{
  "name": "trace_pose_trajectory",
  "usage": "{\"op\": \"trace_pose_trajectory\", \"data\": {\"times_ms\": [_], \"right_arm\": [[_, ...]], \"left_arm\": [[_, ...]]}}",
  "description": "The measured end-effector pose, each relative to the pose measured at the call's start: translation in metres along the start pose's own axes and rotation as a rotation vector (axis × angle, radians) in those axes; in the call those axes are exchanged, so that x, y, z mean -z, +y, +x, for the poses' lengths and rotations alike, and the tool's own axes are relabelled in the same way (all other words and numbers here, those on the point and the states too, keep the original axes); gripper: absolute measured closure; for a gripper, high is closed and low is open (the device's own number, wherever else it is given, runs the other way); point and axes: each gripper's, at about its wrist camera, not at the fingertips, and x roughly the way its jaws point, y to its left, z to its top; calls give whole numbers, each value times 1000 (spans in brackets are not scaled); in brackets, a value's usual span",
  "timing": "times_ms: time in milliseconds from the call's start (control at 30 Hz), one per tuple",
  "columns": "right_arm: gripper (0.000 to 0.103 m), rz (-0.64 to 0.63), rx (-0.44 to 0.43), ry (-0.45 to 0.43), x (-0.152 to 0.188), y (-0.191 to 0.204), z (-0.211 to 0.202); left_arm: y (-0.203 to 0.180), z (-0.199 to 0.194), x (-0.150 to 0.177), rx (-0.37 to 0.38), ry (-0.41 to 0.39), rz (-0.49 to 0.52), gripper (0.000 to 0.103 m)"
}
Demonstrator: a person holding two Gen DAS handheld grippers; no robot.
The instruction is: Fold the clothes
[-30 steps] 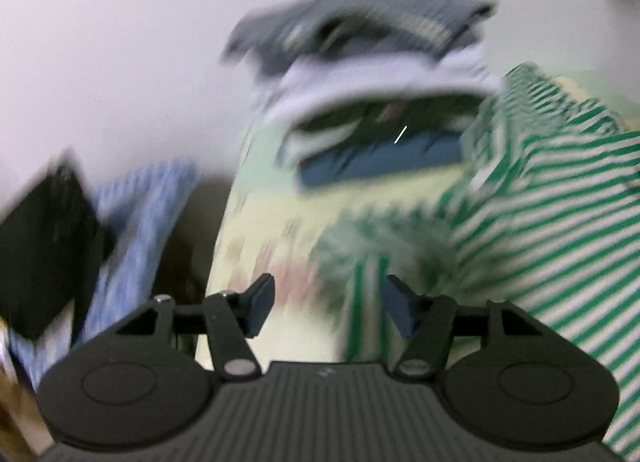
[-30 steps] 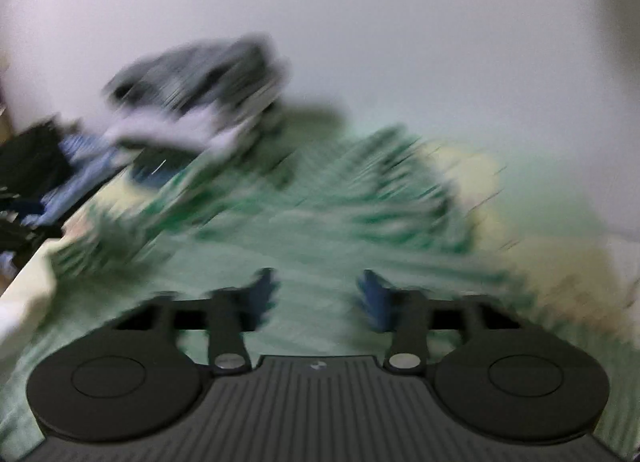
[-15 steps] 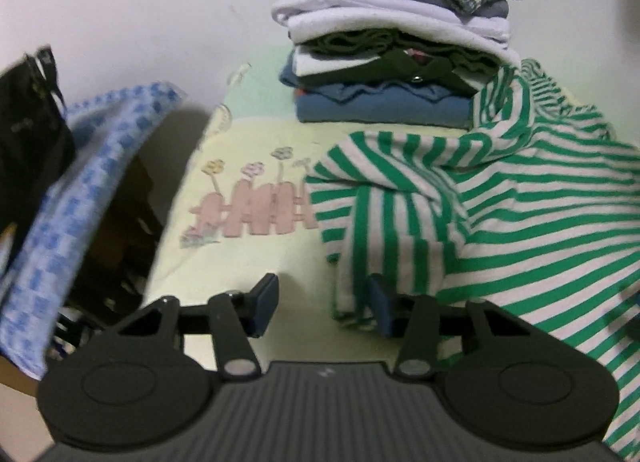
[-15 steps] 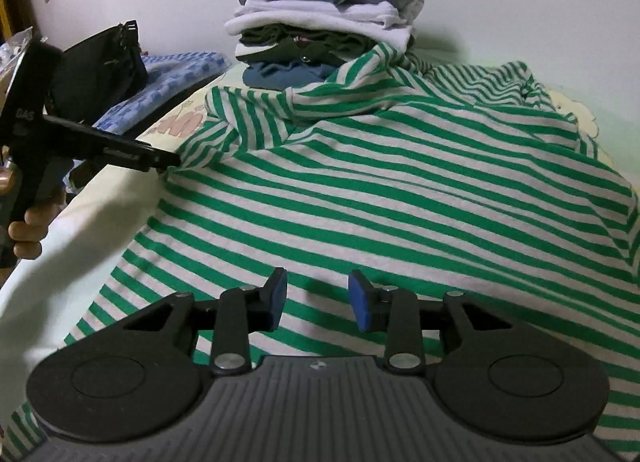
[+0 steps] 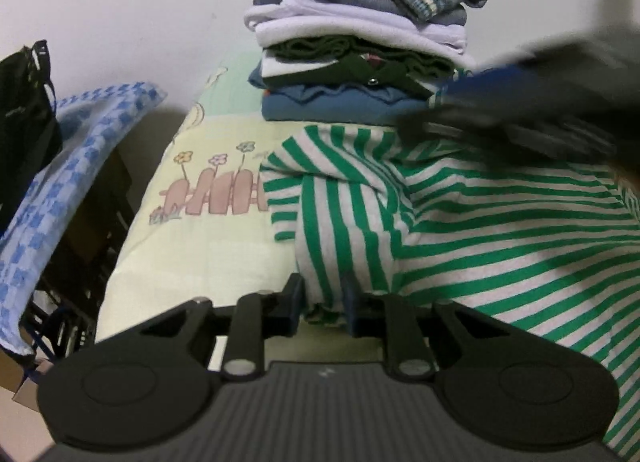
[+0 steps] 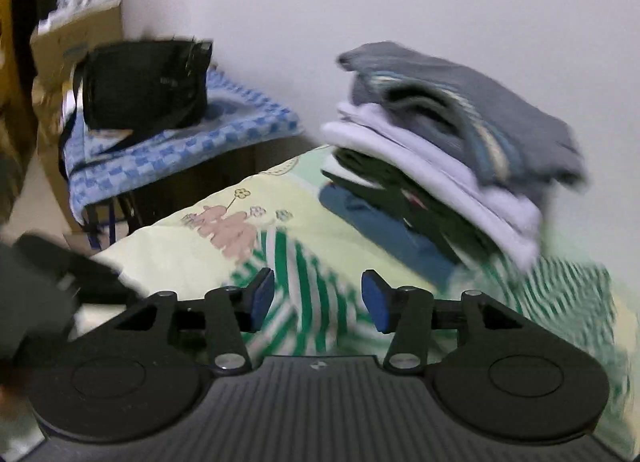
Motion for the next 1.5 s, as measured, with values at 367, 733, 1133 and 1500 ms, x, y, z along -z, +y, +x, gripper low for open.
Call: {"op": "trace_pose_trajectory", "data": {"times_ms": [367, 733, 1133, 1500], "right_arm": [[75, -180, -27, 140, -17, 38, 81], [93, 295, -213, -52, 0, -56, 42], [68, 98, -231, -52, -12, -10, 19], [96, 158, -104, 127, 11, 8, 81]], "left_arm": [[-6, 6, 1, 10, -7, -29, 81], [-7, -11, 0, 53, -53, -82, 94], [-11, 0, 19, 137, 32, -61, 59], [-26, 2, 19, 133, 26, -44, 70]]}}
